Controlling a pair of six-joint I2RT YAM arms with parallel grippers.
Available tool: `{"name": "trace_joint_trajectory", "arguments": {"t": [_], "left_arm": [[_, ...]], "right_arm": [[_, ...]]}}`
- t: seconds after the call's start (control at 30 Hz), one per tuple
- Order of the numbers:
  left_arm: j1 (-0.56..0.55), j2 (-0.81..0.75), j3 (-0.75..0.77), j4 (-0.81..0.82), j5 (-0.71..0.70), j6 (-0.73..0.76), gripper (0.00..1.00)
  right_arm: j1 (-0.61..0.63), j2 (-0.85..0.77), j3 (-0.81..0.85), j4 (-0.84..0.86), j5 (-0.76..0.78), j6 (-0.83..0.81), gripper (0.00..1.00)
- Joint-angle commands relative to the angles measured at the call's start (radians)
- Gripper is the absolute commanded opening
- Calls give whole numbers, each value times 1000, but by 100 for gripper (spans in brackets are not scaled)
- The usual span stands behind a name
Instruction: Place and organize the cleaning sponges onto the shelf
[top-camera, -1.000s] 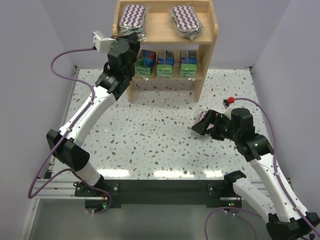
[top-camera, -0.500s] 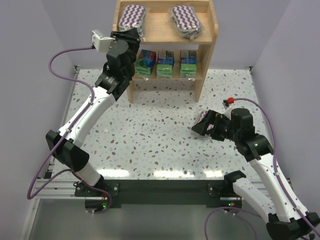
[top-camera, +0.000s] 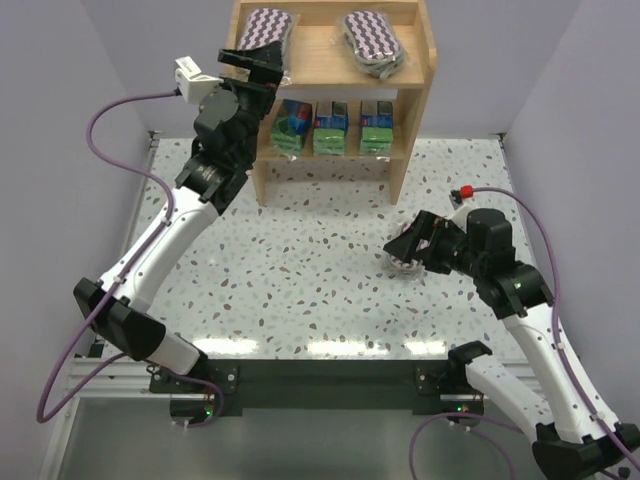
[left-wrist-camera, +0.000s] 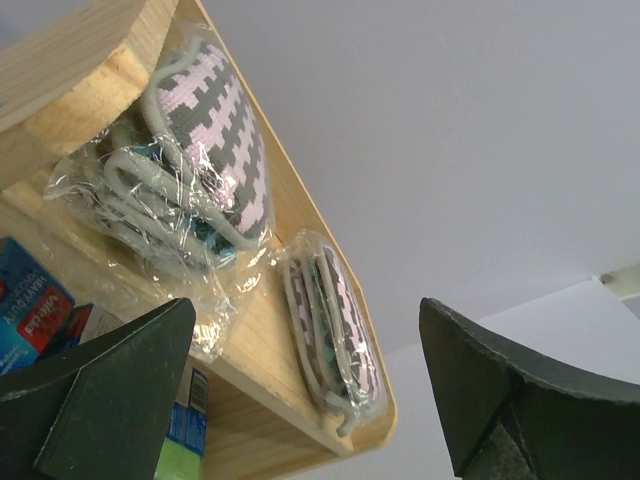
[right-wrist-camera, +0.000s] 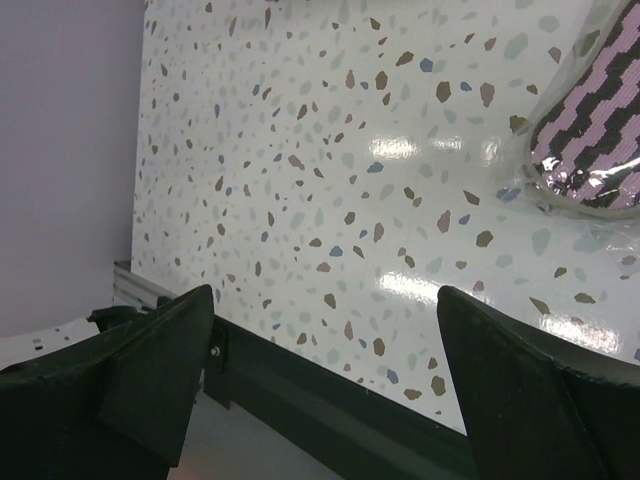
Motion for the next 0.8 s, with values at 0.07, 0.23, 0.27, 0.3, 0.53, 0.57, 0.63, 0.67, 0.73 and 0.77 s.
{"name": "trace_joint_trajectory", "arguments": {"t": [0.07,0.23,0.27,0.3,0.53,0.57,0.63,0.67,0.73,0.77], "left_arm": [[-8,-167,-116,56,135,67,100],[-6,-365,-274,33,289,143,100],[-6,-388,-288,-13,313,152,100],[-6,-417,-307,-13,344,177,100],[-6,-690,-511,-166,481,344,99],[-6,-715,-528,-214,478,346,100],[-6,-777,-576,-249,481,347,100],[-6,-796,-593,-269,490,347,100],[-6,-839,-628,-295,507,350,100],[-6,-850,-637,-320,516,353,100]], "right_arm": [[3,31,115,9,29,-10,97],[1,151,363,66,16,40,98],[1,180,408,70,16,54,98],[1,243,449,78,16,88,98],[1,461,759,206,109,293,96],[1,482,785,207,158,318,95],[1,548,840,239,178,389,94],[1,571,859,253,190,408,92],[1,610,914,261,250,467,90],[1,642,928,265,273,482,89]]}}
